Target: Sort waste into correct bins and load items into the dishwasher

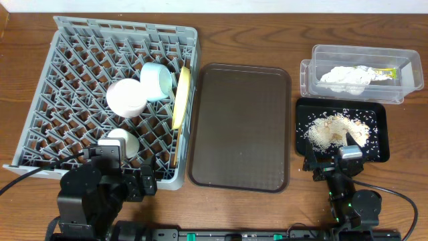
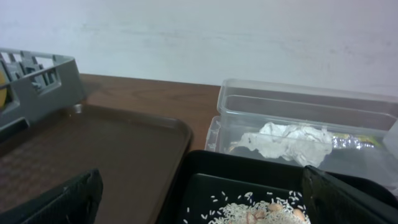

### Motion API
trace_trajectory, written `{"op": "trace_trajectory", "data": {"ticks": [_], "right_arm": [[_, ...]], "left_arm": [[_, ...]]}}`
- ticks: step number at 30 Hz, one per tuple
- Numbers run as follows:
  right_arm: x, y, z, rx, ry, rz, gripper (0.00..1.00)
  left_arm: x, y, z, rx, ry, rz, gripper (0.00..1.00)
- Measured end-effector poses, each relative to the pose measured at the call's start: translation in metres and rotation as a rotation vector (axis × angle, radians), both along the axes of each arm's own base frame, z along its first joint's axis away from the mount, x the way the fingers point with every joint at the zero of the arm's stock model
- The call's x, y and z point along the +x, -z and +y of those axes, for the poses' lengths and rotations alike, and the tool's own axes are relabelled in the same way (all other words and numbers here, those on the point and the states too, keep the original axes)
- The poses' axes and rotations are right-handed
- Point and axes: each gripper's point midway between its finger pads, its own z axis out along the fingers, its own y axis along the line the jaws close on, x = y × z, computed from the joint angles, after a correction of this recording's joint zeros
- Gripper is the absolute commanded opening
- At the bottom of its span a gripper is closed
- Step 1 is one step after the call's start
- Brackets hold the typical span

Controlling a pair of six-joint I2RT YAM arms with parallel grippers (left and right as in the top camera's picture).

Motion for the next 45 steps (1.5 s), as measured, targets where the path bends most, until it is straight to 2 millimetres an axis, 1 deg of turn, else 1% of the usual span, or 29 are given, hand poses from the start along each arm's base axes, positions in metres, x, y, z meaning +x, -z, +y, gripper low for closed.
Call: {"op": "trace_trajectory", "data": {"ticks": [27,29,31,33,36,38,39,41,45], "right_arm": [[0.0,0.0,0.0,-0.02,-0.002,-0.002,0.99],[0.0,0.0,0.0,-0.023,-0.002,-0.004,0.99],[0.0,0.0,0.0,-0.024,-0.002,-0.002,0.99],[0.0,0.0,0.0,-0.026,-0.002,-0.004,0.99],[0.0,0.0,0.0,-0.026,-0.002,-0.004,0.99],[0.0,0.0,0.0,-0.027,-0.002,-0.004,0.99],[0.0,0.0,0.0,-0.027,-0.002,-0.004,0.99],[0.0,0.0,0.0,-0.027,-0.002,-0.004,0.99],[0.0,0.0,0.0,-0.027,-0.002,-0.004,0.99]], "left_arm": [[-0.001,0.001,0.002,0.004,-0.006,-0.014,0.98],[0.0,0.005,0.006,0.004,-0.03,-0.059,0.99],[0.005,0.014,0.01,0.003,-0.055,-0.119,0.98],[0.011,0.028,0.012,0.002,-0.066,-0.161,0.98],[0.027,0.051,0.012,-0.005,-0.07,-0.252,0.98],[0.037,0.072,0.011,-0.01,-0.071,-0.312,0.98],[0.04,0.076,0.011,-0.012,-0.072,-0.329,0.98],[0.051,0.079,0.011,-0.022,-0.073,-0.419,0.98],[0.066,0.079,0.01,-0.034,-0.075,-0.558,0.98]]}}
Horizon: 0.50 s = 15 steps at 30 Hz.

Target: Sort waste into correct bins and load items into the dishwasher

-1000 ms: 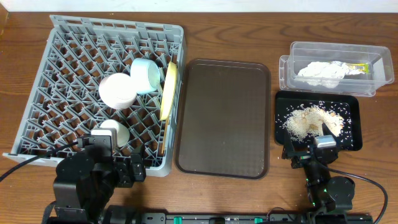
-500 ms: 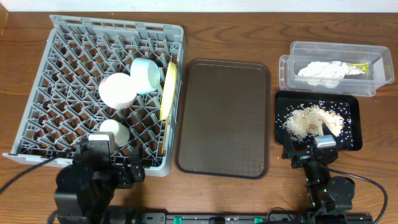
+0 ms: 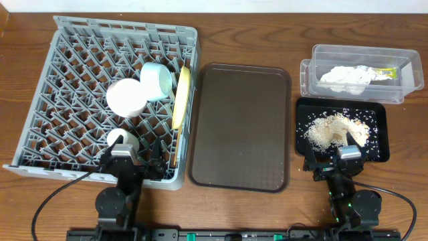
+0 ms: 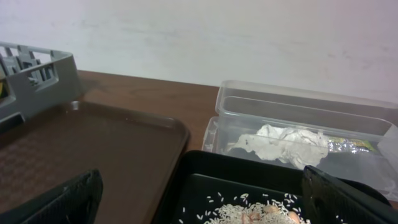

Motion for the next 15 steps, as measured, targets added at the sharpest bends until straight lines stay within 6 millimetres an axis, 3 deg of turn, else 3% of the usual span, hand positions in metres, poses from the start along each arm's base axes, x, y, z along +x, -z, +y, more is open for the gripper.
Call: {"op": "trace_trajectory", "data": {"ticks": [5,15], "right_arm": [[0.0,0.0,0.0,0.0,0.0,0.0,0.99],[0.0,0.0,0.0,0.0,0.0,0.0,0.99]], "left_arm": [[0.004,0.013,0.002,0.001,-0.01,-0.005,0.99],[0.004,0.014,0.004,0.003,-0.025,0.001,0.98]]}}
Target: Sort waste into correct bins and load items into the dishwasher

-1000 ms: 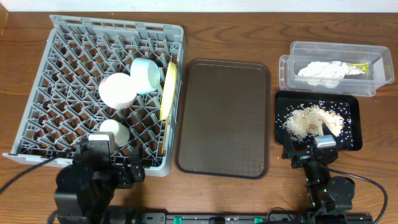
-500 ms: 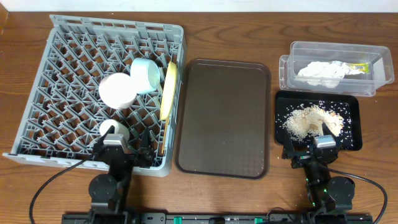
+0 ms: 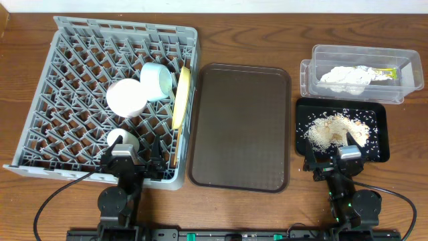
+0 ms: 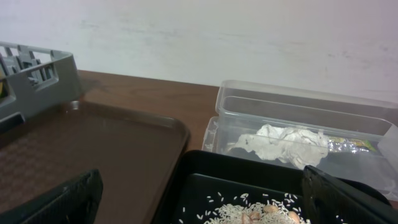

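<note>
The grey dish rack (image 3: pixel 67 67) holds a white bowl (image 3: pixel 126 97), a light blue cup (image 3: pixel 157 80), a yellow plate (image 3: pixel 179 97) on edge and a small white cup (image 3: pixel 120 138). The brown tray (image 3: pixel 241 127) lies bare. Rice and food scraps lie in the black bin (image 3: pixel 376 127) (image 4: pixel 205 171). Crumpled tissue (image 4: pixel 283 142) and a wrapper lie in the clear bin (image 3: pixel 358 57). My left gripper (image 3: pixel 130 161) rests open at the rack's near edge, just before the small cup. At the black bin's near edge my right gripper (image 3: pixel 336 161) (image 4: pixel 205 199) stands open, holding nothing.
The wooden table (image 3: pixel 241 33) runs behind the rack, tray and bins. A pale wall (image 4: pixel 199 31) stands beyond the table in the right wrist view. Both arm bases sit at the table's front edge.
At first my left arm was folded over the rack's near left corner, covering part of the small white cup. Later it had drawn back to the front edge, leaving the cup standing in the rack. The right arm stayed at the black bin throughout.
</note>
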### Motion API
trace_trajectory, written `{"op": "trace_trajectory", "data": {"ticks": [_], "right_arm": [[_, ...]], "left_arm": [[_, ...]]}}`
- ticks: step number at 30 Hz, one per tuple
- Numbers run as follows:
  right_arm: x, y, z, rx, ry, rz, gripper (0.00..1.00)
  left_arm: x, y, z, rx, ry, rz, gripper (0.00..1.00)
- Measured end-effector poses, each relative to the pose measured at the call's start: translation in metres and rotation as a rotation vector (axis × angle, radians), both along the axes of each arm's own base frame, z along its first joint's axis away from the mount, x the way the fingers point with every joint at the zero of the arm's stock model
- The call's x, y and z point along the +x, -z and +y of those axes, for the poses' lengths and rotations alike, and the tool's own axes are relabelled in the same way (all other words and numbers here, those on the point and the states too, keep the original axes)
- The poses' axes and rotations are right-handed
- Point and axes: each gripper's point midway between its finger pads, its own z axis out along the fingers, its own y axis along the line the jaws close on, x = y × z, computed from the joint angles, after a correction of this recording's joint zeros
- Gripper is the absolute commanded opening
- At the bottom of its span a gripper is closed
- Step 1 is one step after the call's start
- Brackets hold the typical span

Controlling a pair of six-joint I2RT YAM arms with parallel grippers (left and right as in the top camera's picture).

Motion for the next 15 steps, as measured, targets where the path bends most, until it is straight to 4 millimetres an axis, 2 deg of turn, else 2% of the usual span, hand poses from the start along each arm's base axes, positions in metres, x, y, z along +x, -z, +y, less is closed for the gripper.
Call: {"op": "trace_trajectory", "data": {"ticks": [15], "right_arm": [[0.0,0.0,0.0001,0.0,0.0,0.0,0.99]], "left_arm": [[0.0,0.0001,0.0,0.0,0.0,0.0,0.98]]}}
